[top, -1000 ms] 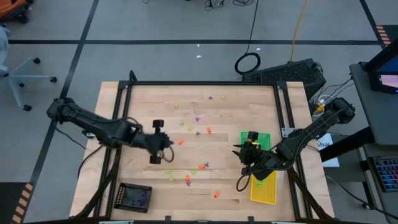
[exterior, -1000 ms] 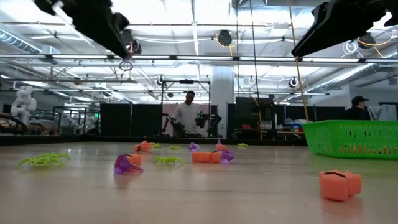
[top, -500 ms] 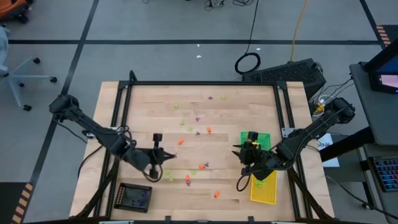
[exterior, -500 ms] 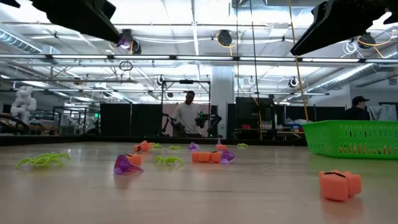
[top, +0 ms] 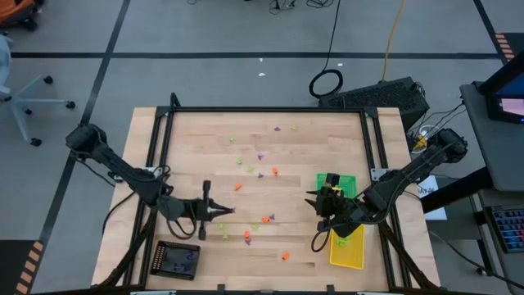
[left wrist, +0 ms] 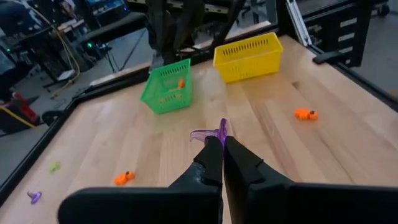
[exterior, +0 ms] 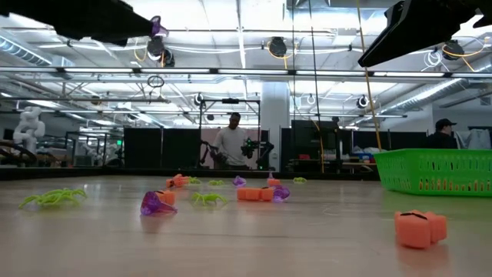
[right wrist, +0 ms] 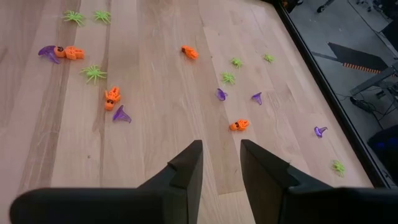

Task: Sort Halloween decoration
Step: Put the purple witch hat toy into the black bin

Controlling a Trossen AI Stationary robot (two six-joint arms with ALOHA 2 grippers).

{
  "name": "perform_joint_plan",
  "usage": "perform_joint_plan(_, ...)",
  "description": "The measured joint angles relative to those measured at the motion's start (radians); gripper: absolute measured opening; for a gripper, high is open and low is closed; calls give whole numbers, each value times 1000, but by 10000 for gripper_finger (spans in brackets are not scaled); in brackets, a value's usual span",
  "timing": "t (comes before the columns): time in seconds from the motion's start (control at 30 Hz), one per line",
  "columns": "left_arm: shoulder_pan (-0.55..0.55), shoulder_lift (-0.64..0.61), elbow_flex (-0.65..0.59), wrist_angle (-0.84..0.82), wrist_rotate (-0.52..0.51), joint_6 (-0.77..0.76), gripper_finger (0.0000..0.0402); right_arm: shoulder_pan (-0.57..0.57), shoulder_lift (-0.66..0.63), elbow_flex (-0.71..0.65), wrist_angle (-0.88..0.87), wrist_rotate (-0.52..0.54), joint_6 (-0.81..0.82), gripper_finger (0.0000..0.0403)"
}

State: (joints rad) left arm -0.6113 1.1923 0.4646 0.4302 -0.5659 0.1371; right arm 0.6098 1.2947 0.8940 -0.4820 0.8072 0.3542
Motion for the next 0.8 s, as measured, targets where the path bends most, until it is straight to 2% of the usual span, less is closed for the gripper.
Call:
perform_joint_plan(0.17, 0, 0, -67, 130, 5, 3, 0, 0, 0, 0, 0, 0, 0, 93)
perform_joint_plan(0.5, 0, 0, -73, 140, 19, 13, 0, 0, 0, 0, 5, 2, 0, 93)
perform_joint_plan(0.63, 0, 0, -73, 140, 19, 69, 0, 0, 0, 0, 5, 3, 0, 93)
perform_joint_plan(0.8, 0, 0, -73, 137, 19, 231, 0, 0, 0, 0, 5, 3, 0, 93)
